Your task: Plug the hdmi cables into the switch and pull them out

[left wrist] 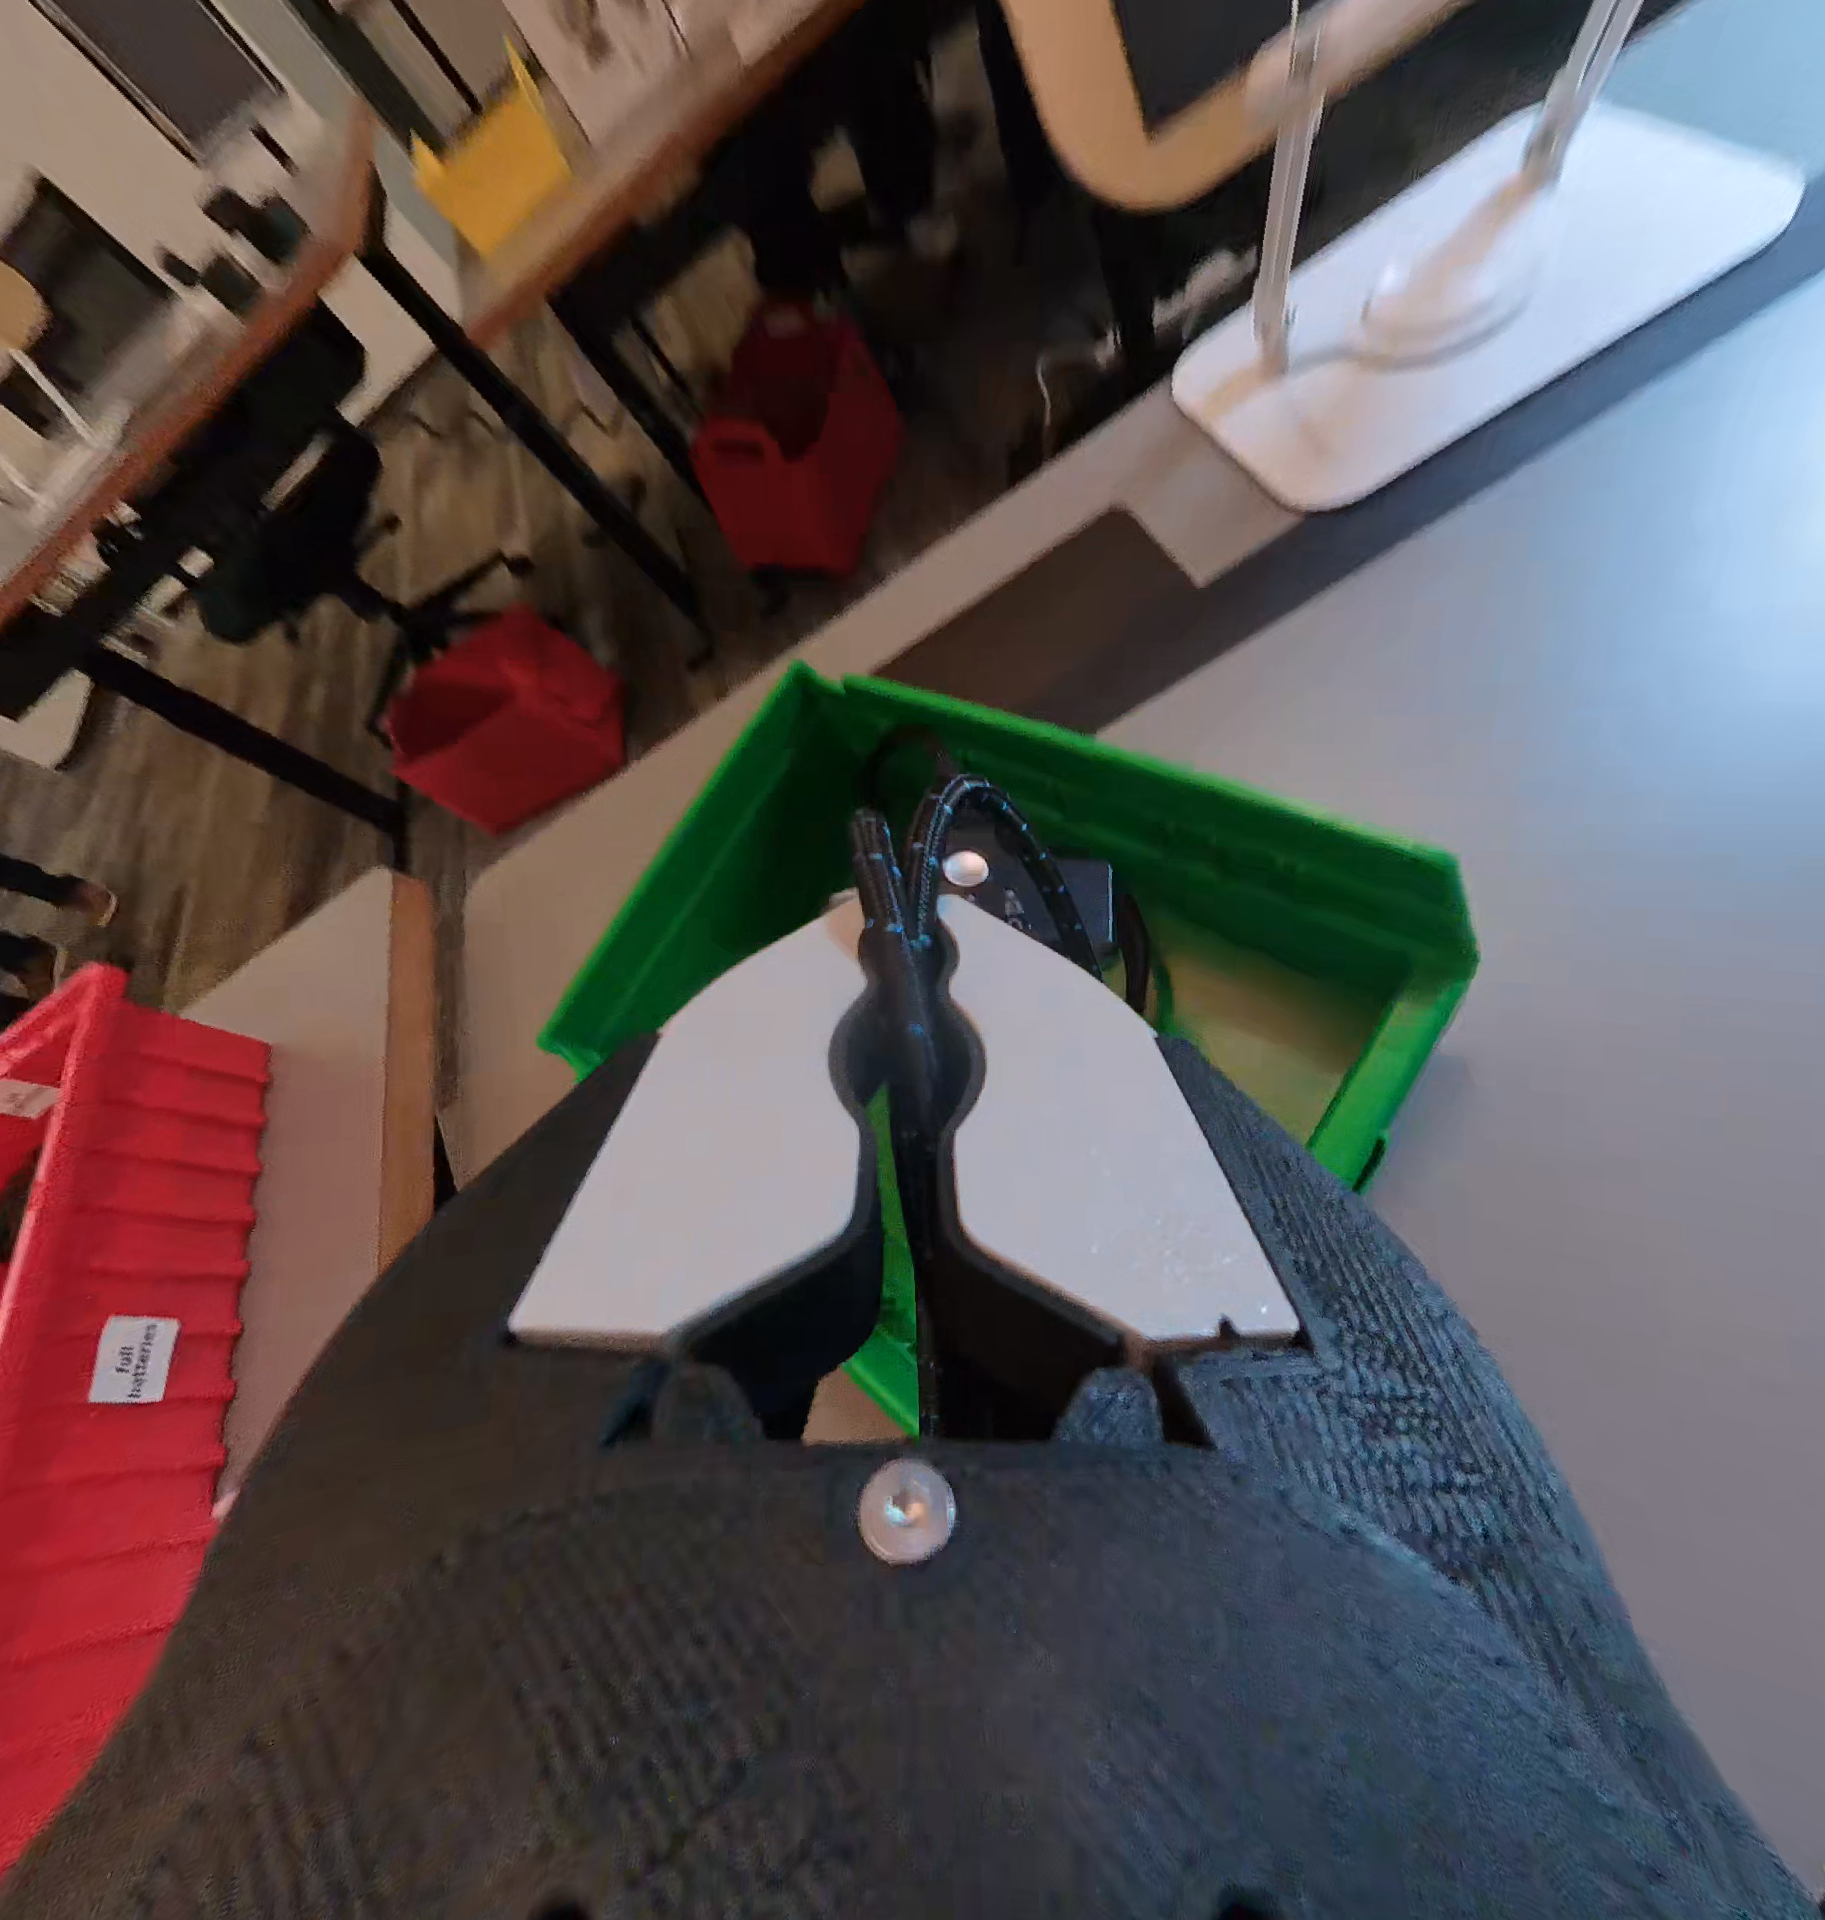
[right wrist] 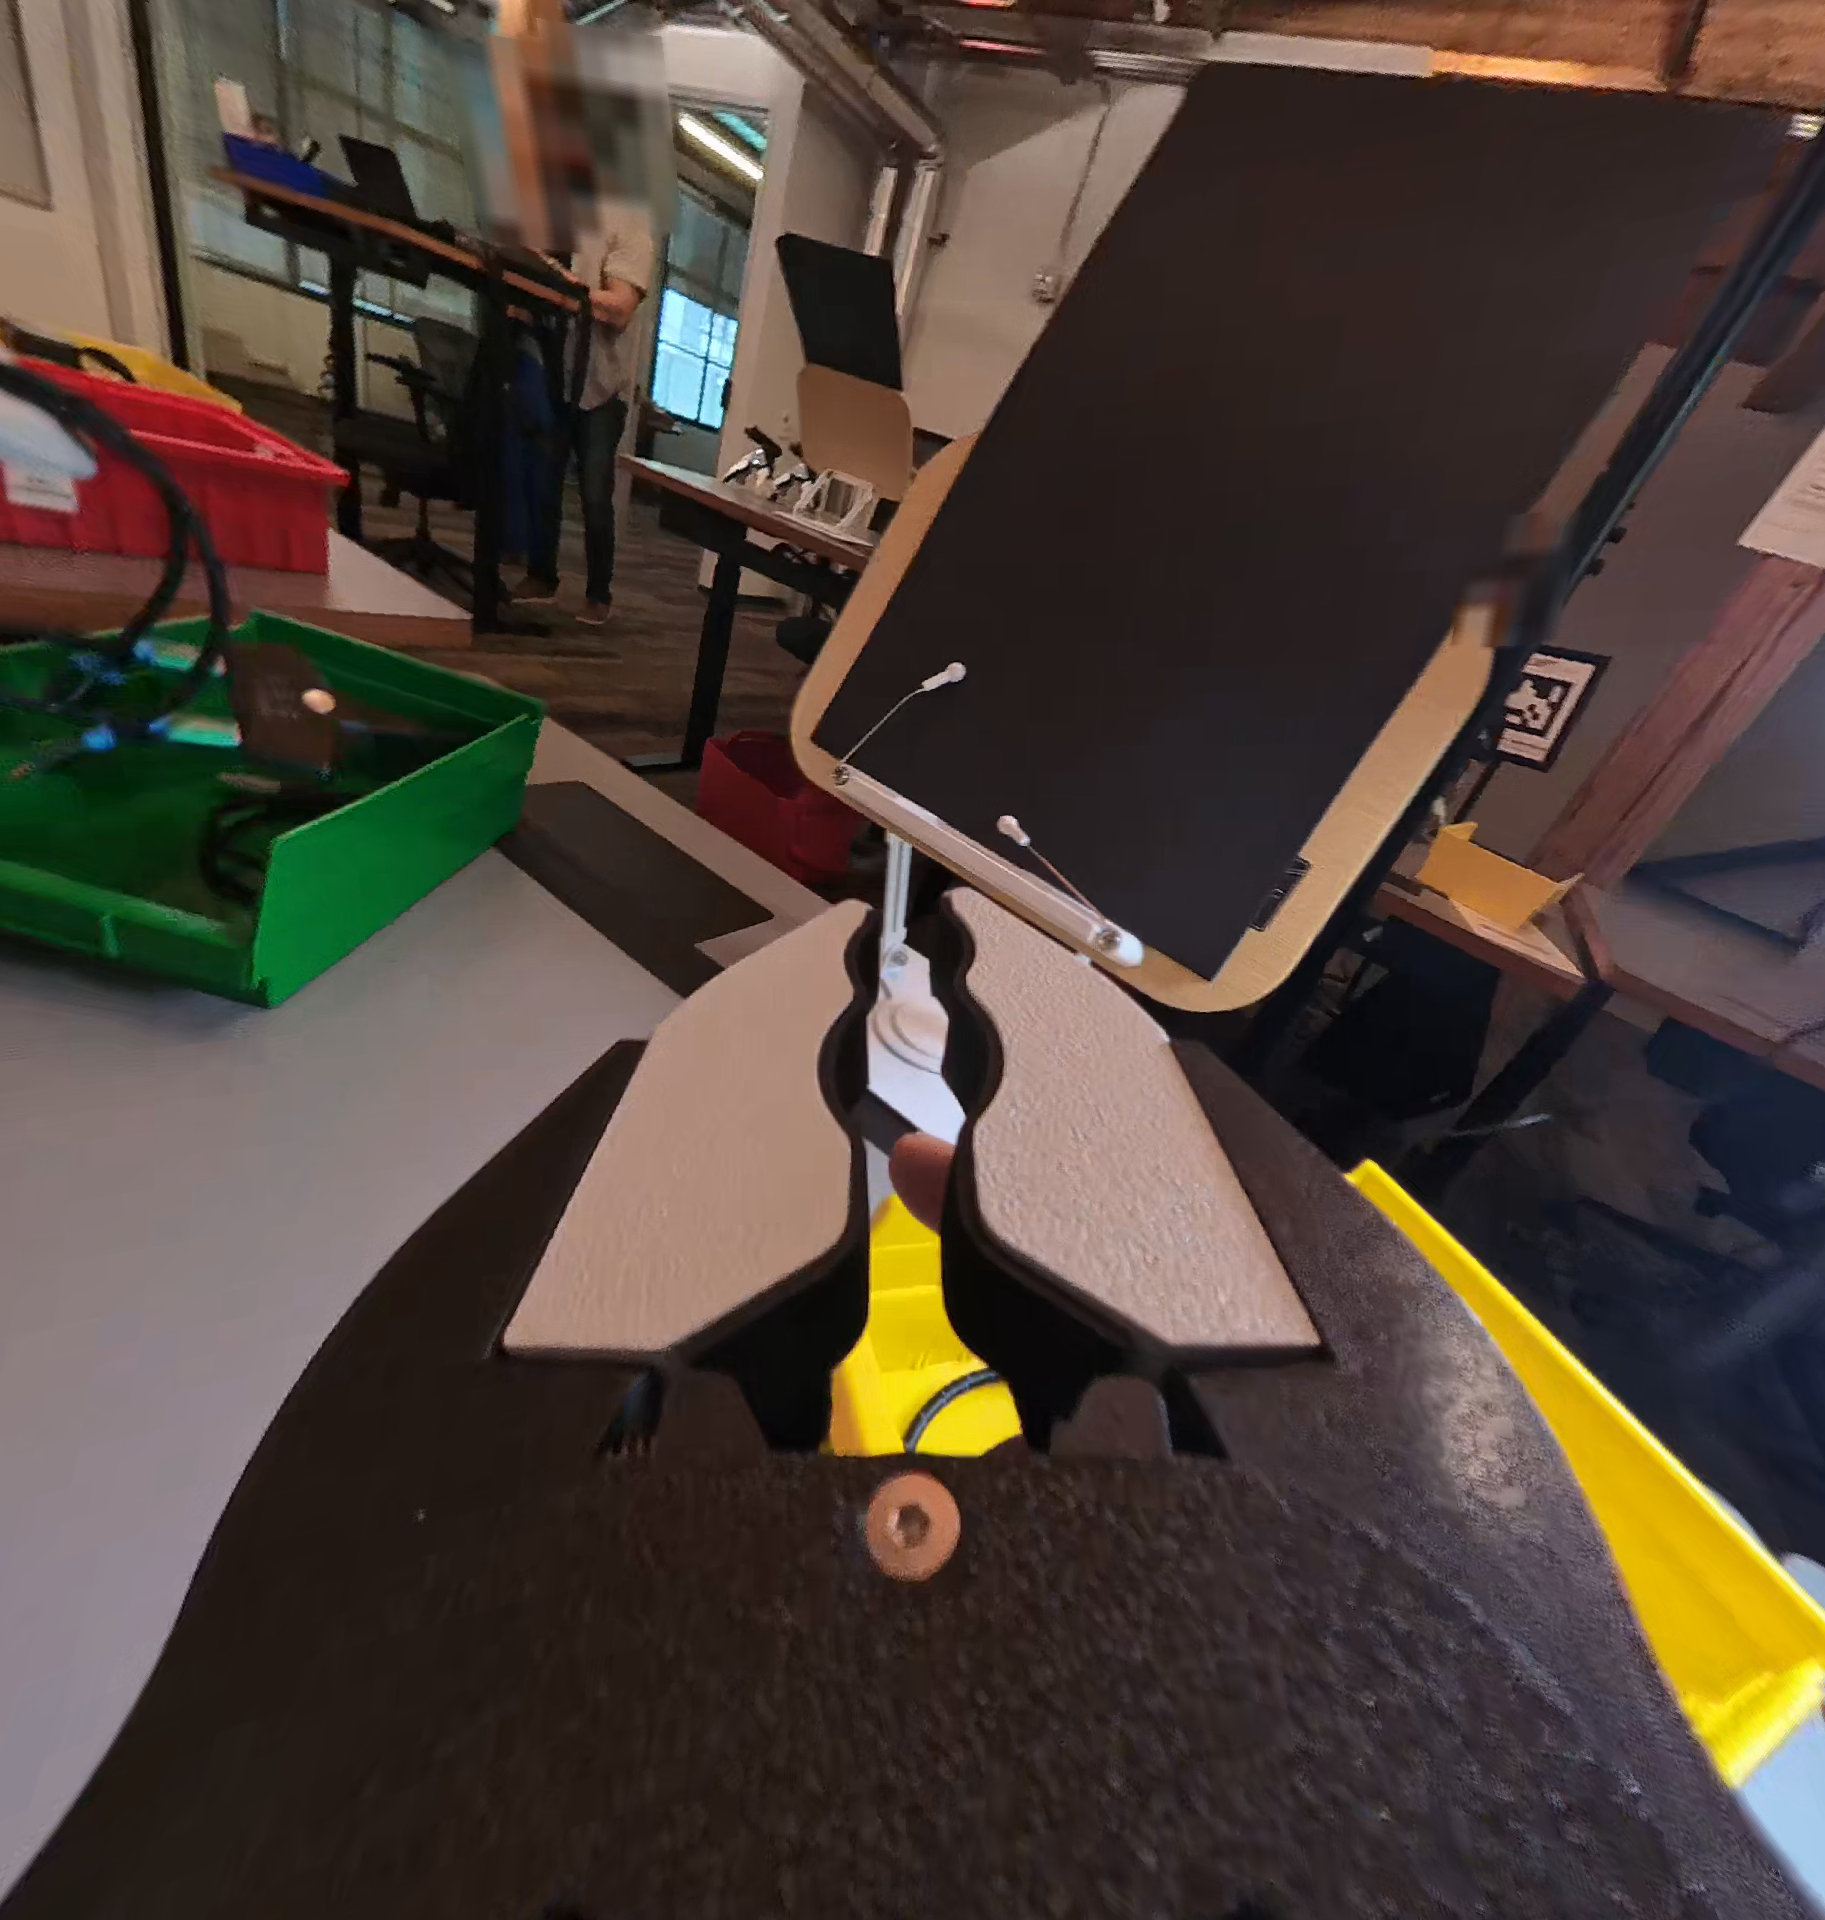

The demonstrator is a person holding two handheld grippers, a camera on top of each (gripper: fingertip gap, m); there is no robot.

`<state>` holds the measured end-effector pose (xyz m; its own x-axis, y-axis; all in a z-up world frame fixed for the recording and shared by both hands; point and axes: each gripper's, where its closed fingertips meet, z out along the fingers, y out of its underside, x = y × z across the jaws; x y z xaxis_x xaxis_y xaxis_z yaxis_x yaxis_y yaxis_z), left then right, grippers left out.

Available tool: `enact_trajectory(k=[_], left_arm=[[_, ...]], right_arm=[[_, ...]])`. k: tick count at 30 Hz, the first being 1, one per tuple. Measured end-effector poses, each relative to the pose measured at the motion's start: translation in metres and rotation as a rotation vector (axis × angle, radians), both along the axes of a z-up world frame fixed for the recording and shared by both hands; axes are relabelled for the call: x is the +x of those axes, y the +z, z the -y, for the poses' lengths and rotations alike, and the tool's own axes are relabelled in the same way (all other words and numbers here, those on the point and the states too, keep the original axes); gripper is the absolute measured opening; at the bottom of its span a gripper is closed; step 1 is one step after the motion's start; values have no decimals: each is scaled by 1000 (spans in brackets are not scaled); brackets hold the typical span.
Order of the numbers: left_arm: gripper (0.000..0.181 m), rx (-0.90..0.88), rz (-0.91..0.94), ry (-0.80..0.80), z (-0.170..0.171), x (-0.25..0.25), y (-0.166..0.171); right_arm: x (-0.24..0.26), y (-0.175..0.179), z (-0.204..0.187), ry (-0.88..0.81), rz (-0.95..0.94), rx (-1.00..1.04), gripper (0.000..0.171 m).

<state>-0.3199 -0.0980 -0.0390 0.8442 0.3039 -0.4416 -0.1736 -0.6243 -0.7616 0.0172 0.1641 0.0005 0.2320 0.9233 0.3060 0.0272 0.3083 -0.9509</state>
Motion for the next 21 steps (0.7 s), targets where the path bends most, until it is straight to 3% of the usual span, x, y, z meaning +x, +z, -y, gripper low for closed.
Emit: enact_trajectory(k=[5, 11, 17, 21], left_arm=[[4, 136, -67, -40, 7, 28, 45], [6, 253, -180, -81, 22, 64, 91], [6, 350, -239, -171, 26, 108, 121], [6, 408, -225, -330, 13, 155, 130]], right_arm=[[-22, -19, 55, 131, 108, 264, 11], [-49, -50, 96, 77, 245, 607, 25], [-61, -49, 126, 32, 175, 737, 32], [-68, -45, 142, -11, 110, 787, 38]])
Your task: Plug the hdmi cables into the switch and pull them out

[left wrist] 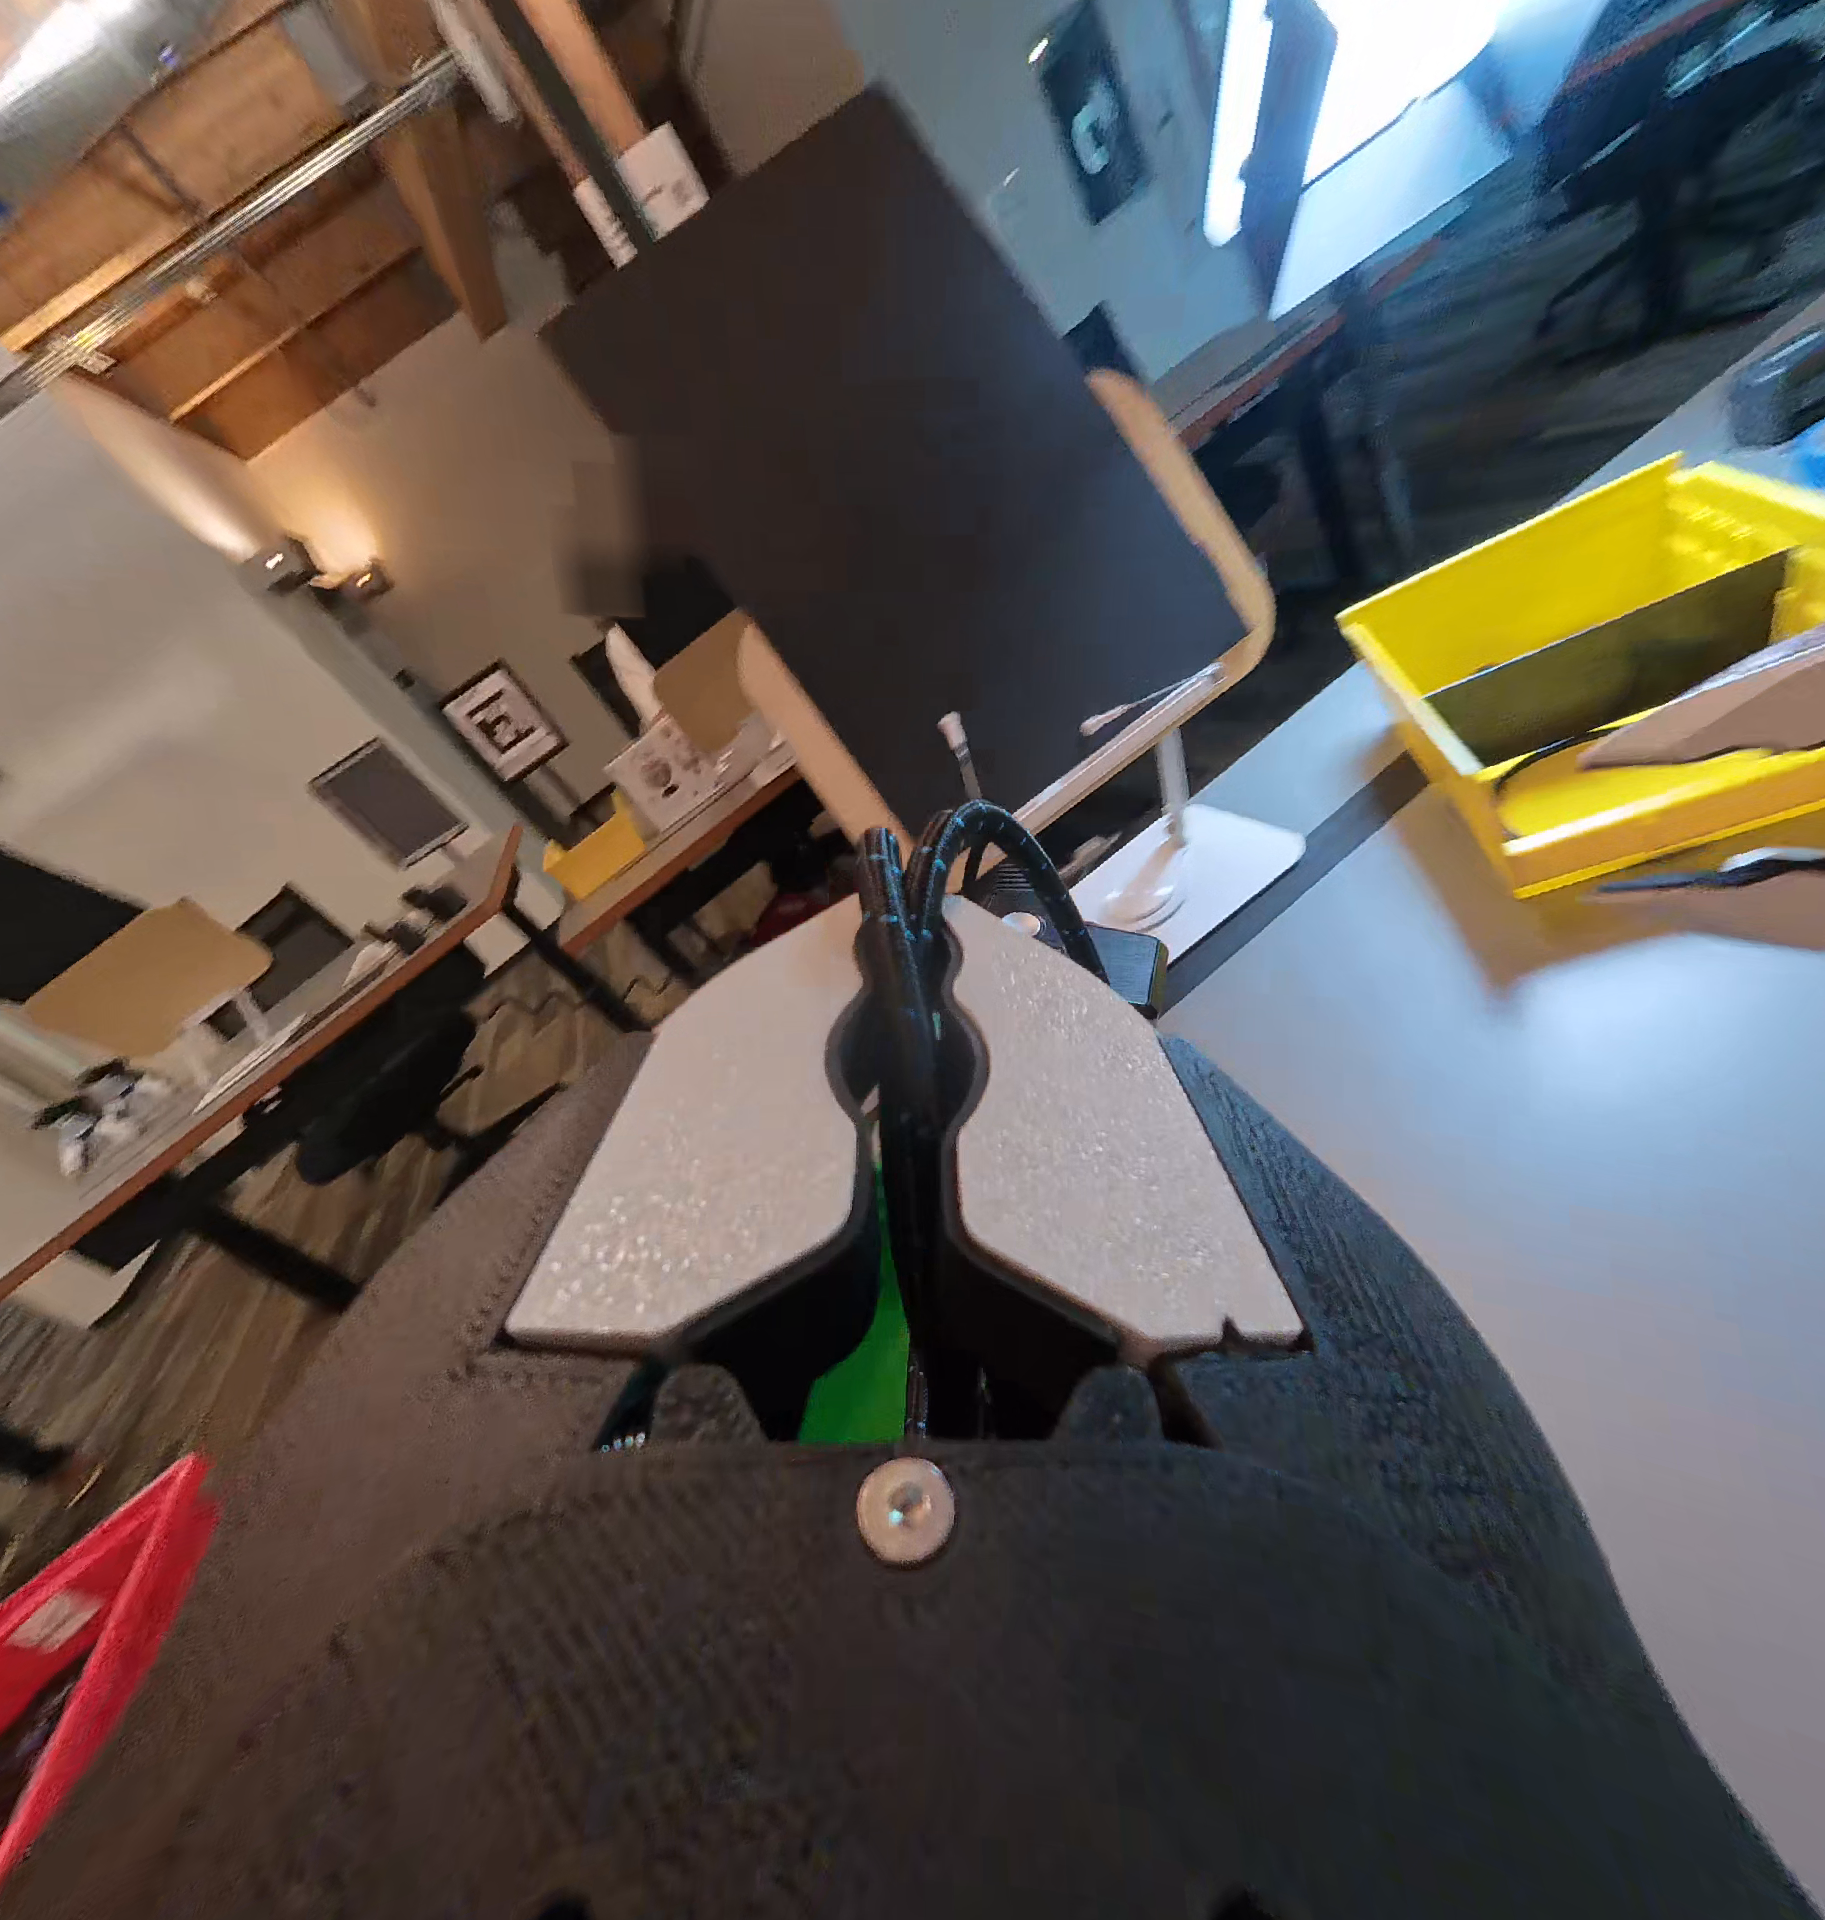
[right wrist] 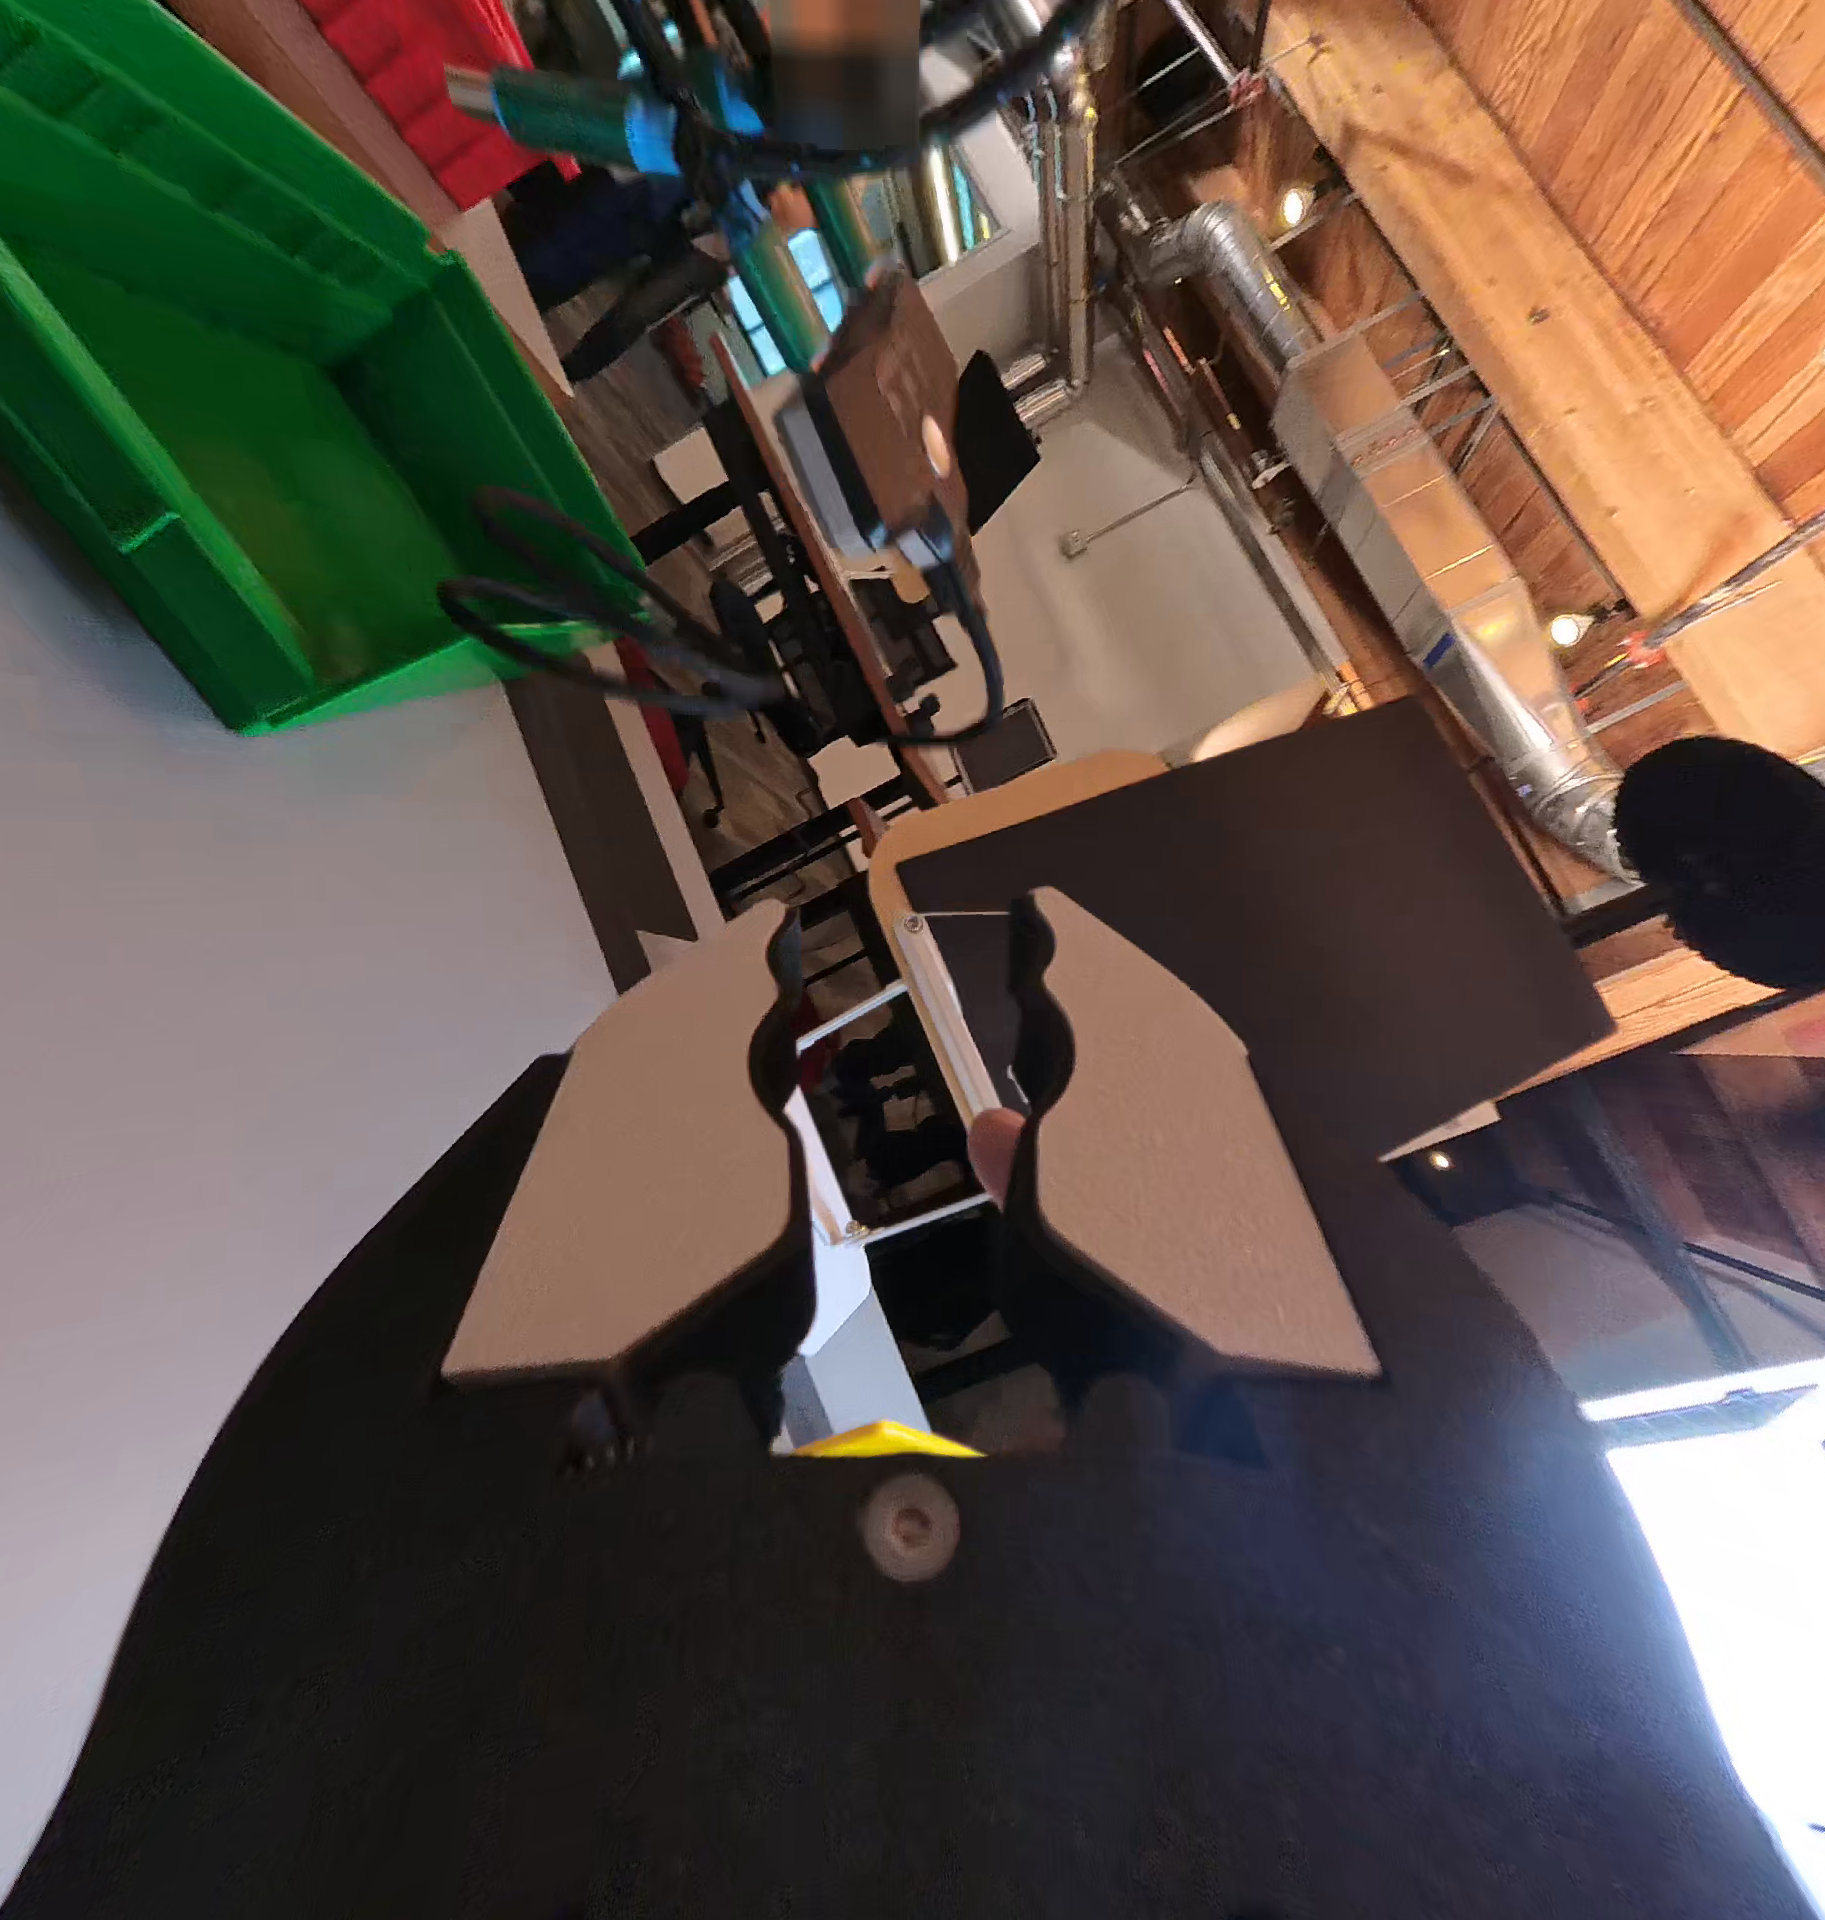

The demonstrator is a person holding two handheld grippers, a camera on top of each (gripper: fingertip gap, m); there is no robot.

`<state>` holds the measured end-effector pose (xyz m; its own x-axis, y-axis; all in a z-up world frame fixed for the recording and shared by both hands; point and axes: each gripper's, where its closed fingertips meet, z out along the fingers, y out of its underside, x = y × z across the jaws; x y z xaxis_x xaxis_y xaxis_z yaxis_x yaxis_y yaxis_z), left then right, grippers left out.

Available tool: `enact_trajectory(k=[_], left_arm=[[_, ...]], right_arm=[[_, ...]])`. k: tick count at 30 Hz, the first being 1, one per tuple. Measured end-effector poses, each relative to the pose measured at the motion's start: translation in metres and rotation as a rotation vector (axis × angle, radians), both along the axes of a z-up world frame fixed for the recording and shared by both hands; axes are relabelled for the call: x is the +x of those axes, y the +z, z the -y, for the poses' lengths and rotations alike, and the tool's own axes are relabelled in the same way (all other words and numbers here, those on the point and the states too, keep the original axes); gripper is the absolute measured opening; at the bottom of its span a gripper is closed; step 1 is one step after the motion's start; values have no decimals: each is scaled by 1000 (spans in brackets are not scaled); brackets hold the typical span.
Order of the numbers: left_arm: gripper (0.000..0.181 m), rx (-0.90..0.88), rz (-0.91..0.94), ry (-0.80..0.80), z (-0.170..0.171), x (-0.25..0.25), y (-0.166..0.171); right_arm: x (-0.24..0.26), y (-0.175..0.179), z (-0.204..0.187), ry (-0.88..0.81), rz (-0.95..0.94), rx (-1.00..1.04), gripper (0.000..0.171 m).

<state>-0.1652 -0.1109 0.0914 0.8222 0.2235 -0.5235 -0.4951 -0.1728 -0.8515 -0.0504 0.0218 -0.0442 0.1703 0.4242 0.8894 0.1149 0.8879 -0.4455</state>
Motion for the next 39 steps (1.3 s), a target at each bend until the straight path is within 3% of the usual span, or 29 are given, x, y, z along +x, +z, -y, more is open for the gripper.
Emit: enact_trajectory(k=[5, 8, 11, 14, 17, 20, 24, 26, 29, 30, 34, 39], left_arm=[[6, 0, 78, -322, -35, 80, -6], [7, -83, 118, -496, -57, 127, -26], [13, -74, 183, -599, -66, 141, -29], [40, 8, 248, -833, -50, 162, -13], [40, 267, 273, -1035, -9, 162, 31], [30, 419, 333, -1006, 4, 119, 49], [37, 242, 178, -758, -43, 88, 7], [43, 136, 172, -807, -67, 112, -17], [38, 60, 206, -949, -93, 167, -43], [43, -2, 198, -973, -100, 181, -58], [32, -121, 191, -957, -117, 189, -87], [23, -191, 159, -843, -132, 167, -104]], right_arm=[[-4, 14, -6, -123, -145, 139, 53], [3, 12, -19, -176, -147, 247, 27], [12, 10, -37, -185, -107, 255, 25], [19, 18, -34, -50, -97, 84, 25], [36, 43, -25, 175, -158, -203, 23], [64, 81, -18, 451, -252, -546, 23], [93, 105, -3, 852, -270, -931, 23], [96, 101, 6, 982, -226, -1048, 23], [84, 80, 26, 1108, -72, -1147, 23], [78, 73, 29, 1121, -51, -1171, 22], [61, 52, 24, 1121, 59, -1254, 22], [47, 27, -17, 831, 128, -1141, 33]])
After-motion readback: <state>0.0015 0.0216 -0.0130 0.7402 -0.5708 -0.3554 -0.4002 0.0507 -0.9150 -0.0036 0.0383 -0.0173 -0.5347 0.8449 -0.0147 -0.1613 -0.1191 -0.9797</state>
